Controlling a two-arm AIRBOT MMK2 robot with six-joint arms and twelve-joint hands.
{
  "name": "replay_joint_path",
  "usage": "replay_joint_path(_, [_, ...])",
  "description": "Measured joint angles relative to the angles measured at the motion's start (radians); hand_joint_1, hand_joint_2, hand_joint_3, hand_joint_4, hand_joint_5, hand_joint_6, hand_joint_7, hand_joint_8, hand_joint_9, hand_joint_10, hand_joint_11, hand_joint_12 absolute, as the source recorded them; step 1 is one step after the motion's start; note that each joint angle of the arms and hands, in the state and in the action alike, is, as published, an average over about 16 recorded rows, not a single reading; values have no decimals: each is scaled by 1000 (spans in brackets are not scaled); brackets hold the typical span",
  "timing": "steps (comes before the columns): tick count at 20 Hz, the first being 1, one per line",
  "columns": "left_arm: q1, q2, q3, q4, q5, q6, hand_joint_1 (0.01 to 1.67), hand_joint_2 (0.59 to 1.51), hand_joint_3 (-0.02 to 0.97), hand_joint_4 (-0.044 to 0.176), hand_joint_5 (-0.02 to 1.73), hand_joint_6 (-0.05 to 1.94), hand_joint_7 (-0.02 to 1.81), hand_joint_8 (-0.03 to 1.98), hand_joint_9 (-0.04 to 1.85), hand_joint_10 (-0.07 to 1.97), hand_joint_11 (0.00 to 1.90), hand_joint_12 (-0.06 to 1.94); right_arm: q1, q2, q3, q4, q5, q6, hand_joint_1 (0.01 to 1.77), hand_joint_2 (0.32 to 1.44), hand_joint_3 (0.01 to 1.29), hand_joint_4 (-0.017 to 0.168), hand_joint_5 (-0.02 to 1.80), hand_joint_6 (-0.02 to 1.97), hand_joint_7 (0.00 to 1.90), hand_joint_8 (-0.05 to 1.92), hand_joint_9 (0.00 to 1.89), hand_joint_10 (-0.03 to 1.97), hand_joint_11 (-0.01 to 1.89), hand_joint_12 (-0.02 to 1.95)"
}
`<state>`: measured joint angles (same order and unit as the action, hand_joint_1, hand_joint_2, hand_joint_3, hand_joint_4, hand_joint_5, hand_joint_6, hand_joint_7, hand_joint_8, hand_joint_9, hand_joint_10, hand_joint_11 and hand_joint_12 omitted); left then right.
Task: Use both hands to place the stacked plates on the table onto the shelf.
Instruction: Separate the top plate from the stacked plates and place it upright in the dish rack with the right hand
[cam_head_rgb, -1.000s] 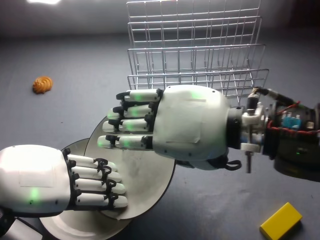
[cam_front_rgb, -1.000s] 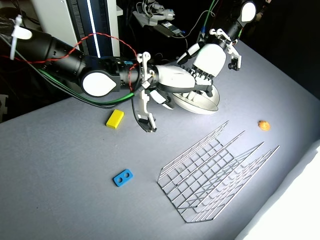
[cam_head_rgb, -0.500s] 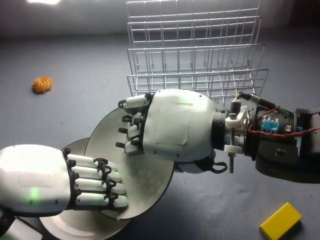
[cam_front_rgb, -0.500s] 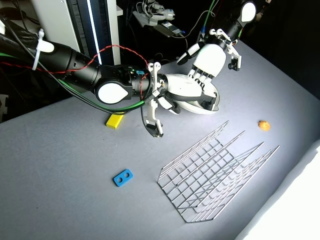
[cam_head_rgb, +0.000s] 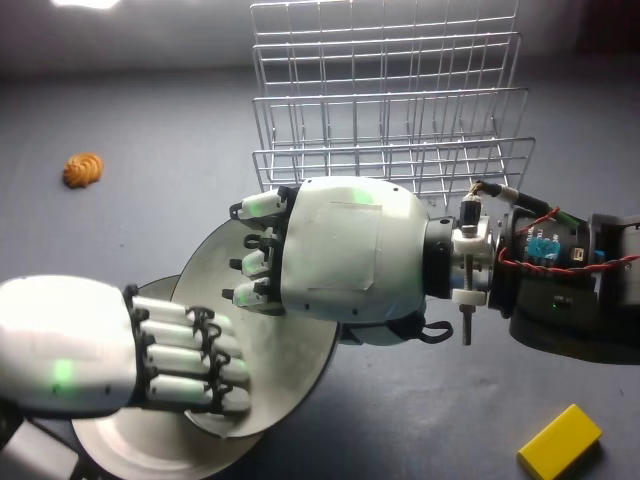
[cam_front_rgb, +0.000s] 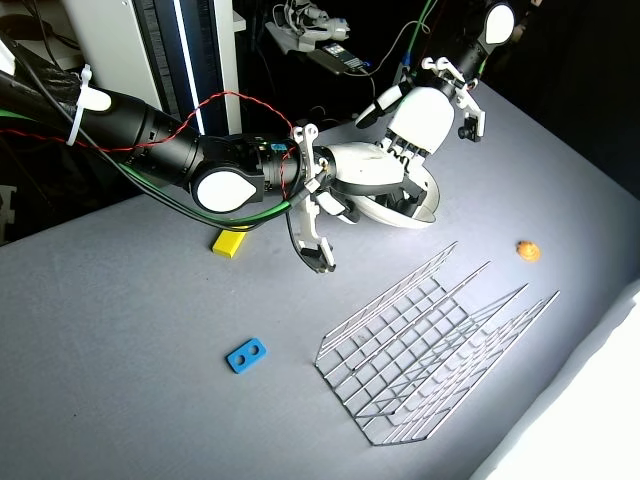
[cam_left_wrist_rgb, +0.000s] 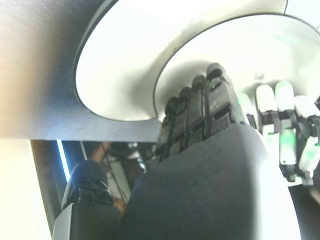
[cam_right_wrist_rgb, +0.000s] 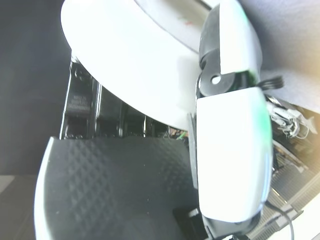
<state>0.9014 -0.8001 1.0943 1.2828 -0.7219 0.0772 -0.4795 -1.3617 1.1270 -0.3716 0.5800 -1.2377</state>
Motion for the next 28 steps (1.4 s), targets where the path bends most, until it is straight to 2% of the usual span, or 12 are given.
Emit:
replay_joint_path(5, [-80,16,50,-5,9,-1,22,1159,21,0,76,17,43,20,23,7,27,6,2,11,-19,-3,14,-2,1149,972,12,12,774,1075,879,905,1006,295,481,1386])
replay_joint_path(9, [-164,32,109,-5,32,-2,21,1156,21,2,81,24,53,21,28,8,32,5,13,29,-45,-2,23,-3,1149,992,11,11,776,1155,878,1077,979,409,457,1393])
replay_joint_path(16, [-276,54,209,5,75,-3,20,1150,20,1,97,23,69,20,39,8,36,11,68,87,-113,28,18,-3,1149,1044,12,4,763,1232,879,1188,928,477,437,1372])
replay_joint_path(22, [-308,67,259,12,98,-4,19,1147,20,1,112,23,83,20,53,8,33,21,152,171,-189,69,-9,37,1149,1073,13,3,746,1270,870,1226,900,514,433,1359])
replay_joint_path(28, [-307,72,274,8,92,-4,20,1147,20,1,126,22,99,20,68,7,32,28,256,267,-243,114,-66,155,1149,1079,13,1,742,1270,872,1242,887,538,445,1344])
